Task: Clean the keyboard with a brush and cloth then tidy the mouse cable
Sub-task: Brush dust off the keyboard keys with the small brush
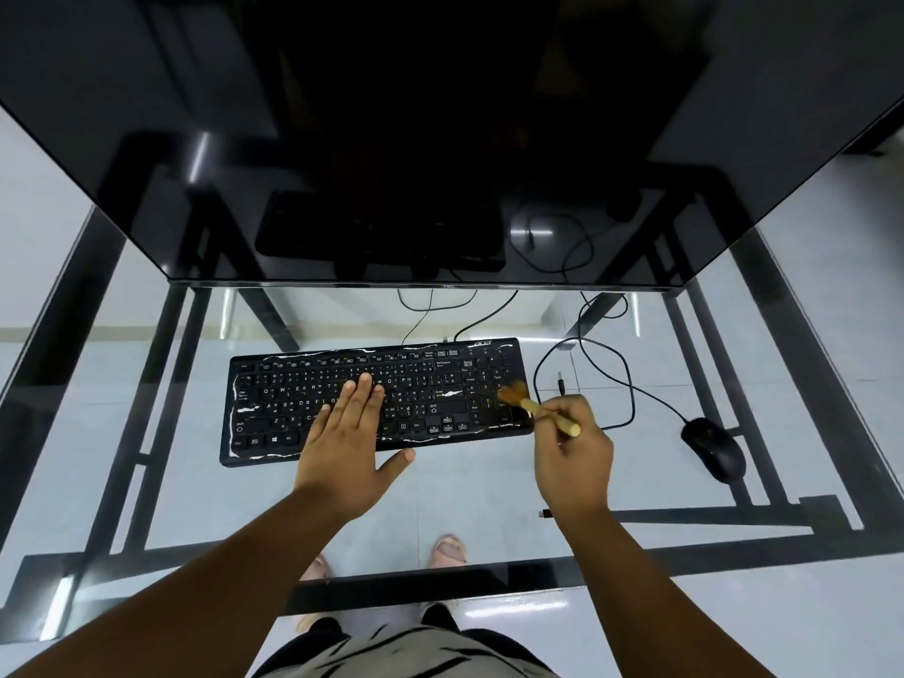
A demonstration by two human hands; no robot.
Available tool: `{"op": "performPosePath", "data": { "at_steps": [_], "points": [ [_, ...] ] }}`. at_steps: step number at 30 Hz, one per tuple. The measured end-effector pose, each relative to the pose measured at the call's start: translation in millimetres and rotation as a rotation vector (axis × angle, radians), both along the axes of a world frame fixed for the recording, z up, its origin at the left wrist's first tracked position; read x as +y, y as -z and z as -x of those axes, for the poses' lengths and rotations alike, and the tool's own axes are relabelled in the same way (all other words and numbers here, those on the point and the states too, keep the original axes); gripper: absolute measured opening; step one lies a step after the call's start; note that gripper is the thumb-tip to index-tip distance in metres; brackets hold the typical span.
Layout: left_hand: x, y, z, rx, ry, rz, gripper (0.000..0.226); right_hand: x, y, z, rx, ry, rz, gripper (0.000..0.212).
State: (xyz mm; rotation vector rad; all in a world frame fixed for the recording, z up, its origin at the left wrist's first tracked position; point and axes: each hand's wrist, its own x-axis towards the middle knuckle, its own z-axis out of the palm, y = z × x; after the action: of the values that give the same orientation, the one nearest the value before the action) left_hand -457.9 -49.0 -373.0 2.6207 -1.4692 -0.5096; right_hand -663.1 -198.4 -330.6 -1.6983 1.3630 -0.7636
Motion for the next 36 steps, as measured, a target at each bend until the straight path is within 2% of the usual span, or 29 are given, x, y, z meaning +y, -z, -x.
{"op": "performPosePath", "data": {
  "at_steps": [3,5,7,10,15,19,21,23,26,30,33,36],
  "points": [
    [-0.2,0.4,0.3,-0.007,0.003,0.002,0.1,0.6,-1.7,5.4,-0.082,-0.066,-0.048,0.019],
    [-0.1,0.3,-0.9,0.005,0.001,0.018,0.099,3.6,-2.8,7.4,-0.014,-0.149,-0.027,0.017],
    [0.6,0.3,-1.1,0.006,0.002,0.019,0.099,3.3,-3.4,7.1,0.008,-0.052,0.008,0.017],
    [2.4,-0.7,-1.8,0.008,-0.02,0.034,0.1,1.9,-9.0,-2.5,-0.095,0.026,0.026,0.013],
    [11.7,-0.9,-9.6,-0.018,-0.04,0.013,0.101,19.2,-10.5,-43.5,-0.177,-0.284,-0.013,0.008],
    [20.4,-2.3,-17.8,-0.029,-0.063,0.005,0.101,34.7,3.1,-65.8,-0.053,-0.48,0.017,0.009],
    [24.3,-2.5,-21.6,-0.03,-0.065,0.002,0.101,36.4,9.5,-68.7,0.011,-0.387,0.08,0.01],
    [28.5,-2.3,-24.9,-0.03,-0.067,0.004,0.1,35.0,11.3,-68.7,-0.006,-0.256,0.104,0.009],
    [35.0,-2.5,-28.5,-0.031,-0.067,0.017,0.099,35.1,8.5,-69.0,-0.014,-0.293,0.108,0.01],
    [43.8,-3.2,-32.5,-0.038,-0.069,0.068,0.093,34.4,3.2,-67.0,-0.11,-0.19,0.088,0.012],
    [53.7,-4.7,-40.2,-0.009,-0.099,0.147,0.081,39.9,4.9,-64.6,-0.182,-0.252,0.01,0.01],
    [66.0,-9.3,-52.3,-0.013,-0.159,0.217,0.069,47.9,14.6,-61.8,-0.134,-0.336,-0.04,0.019]
  ]
}}
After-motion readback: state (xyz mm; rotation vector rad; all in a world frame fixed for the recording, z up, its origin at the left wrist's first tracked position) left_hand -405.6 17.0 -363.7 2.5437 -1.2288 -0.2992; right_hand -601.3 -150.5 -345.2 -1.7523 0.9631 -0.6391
